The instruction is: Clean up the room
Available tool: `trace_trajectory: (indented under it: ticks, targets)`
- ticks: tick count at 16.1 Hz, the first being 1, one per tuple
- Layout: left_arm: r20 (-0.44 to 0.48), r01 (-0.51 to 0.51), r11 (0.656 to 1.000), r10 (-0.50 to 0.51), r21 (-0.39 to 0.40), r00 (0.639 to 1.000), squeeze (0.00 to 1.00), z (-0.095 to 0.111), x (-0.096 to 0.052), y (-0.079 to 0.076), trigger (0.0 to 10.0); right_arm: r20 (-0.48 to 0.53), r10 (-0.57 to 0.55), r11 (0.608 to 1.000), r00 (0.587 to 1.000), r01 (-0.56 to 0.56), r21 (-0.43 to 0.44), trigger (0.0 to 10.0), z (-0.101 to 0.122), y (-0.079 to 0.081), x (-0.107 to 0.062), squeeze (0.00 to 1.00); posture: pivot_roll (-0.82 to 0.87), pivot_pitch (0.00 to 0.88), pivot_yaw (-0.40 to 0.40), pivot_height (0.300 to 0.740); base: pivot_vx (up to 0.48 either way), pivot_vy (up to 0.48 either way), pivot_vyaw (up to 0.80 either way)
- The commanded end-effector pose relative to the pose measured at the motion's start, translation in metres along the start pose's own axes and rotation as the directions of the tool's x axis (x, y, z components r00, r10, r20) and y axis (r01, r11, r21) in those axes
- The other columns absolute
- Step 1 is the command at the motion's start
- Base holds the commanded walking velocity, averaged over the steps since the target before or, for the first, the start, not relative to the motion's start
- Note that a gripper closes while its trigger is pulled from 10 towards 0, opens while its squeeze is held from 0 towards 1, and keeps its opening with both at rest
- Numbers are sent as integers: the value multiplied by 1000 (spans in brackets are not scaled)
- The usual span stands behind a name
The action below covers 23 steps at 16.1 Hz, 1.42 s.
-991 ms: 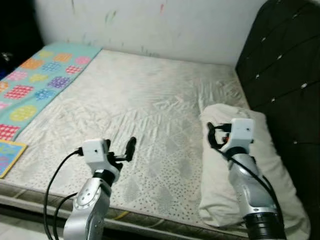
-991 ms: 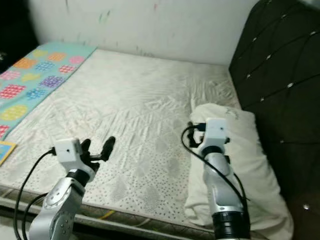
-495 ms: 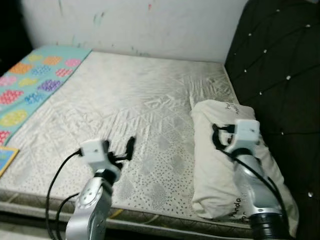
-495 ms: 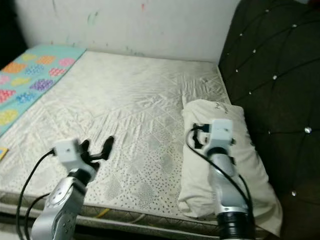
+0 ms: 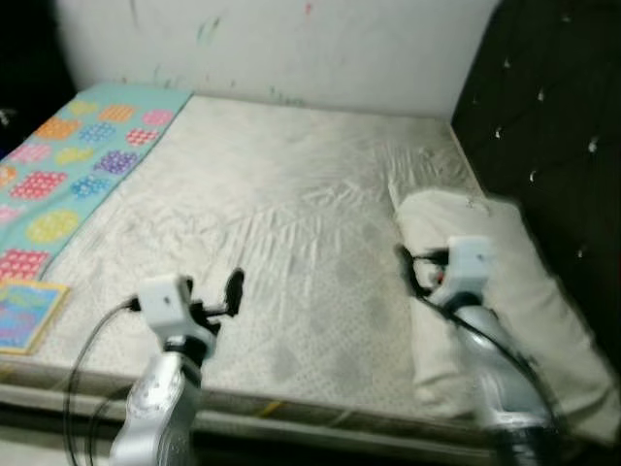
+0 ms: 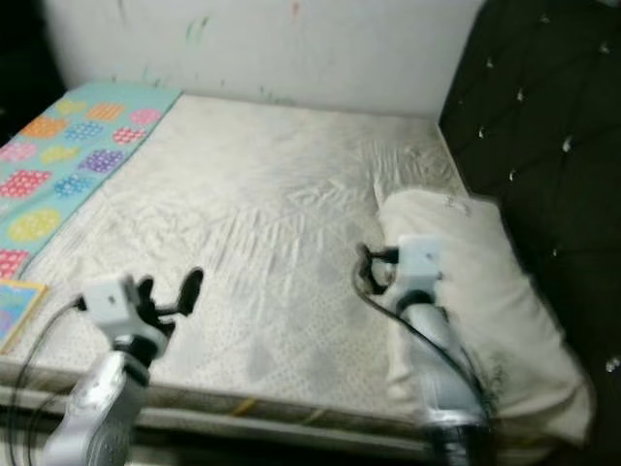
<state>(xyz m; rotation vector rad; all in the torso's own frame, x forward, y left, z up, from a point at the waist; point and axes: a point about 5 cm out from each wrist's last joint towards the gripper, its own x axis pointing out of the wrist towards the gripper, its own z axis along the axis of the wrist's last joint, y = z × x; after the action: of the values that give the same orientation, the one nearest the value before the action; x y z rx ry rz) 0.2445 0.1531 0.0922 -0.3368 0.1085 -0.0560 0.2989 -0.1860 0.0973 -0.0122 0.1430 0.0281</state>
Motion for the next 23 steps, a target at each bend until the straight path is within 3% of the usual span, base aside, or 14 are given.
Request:
trace_trajectory:
  ticks: [1,3,6,12,16,23]
  targets:
    - [14,-32,999,31,24,999,0,6,-5,8,10000,25,16,1000,1000,-16,2,10000,6,-1,-2,0,-72,0,-42,740,0,480,0]
    - [10,-57,998,57,35,998,0,6,-11,15,10000,14,9,1000,1000,-9,-16,10000,2,-9,-9,0,-72,0,-43,740,0,480,0]
    - [8,-62,997,62,37,998,0,5,-12,15,10000,13,14,1000,1000,-13,-20,10000,3,-7,-13,0,-74,0,-42,740,0,480,0]
    - [-14,-83,995,84,52,996,0,0,-18,23,10000,-12,38,999,999,-38,36,10000,-5,12,-31,0,-77,0,-47,740,0,480,0]
    - [-22,-88,993,90,76,996,0,-1,-20,26,10000,-10,34,999,999,-34,41,10000,-4,13,-32,0,-80,0,-44,740,0,480,0]
    - [5,-35,996,35,83,999,0,4,-15,21,10000,-26,25,999,999,-24,48,10000,-3,14,-31,0,-79,0,-41,740,0,0,0]
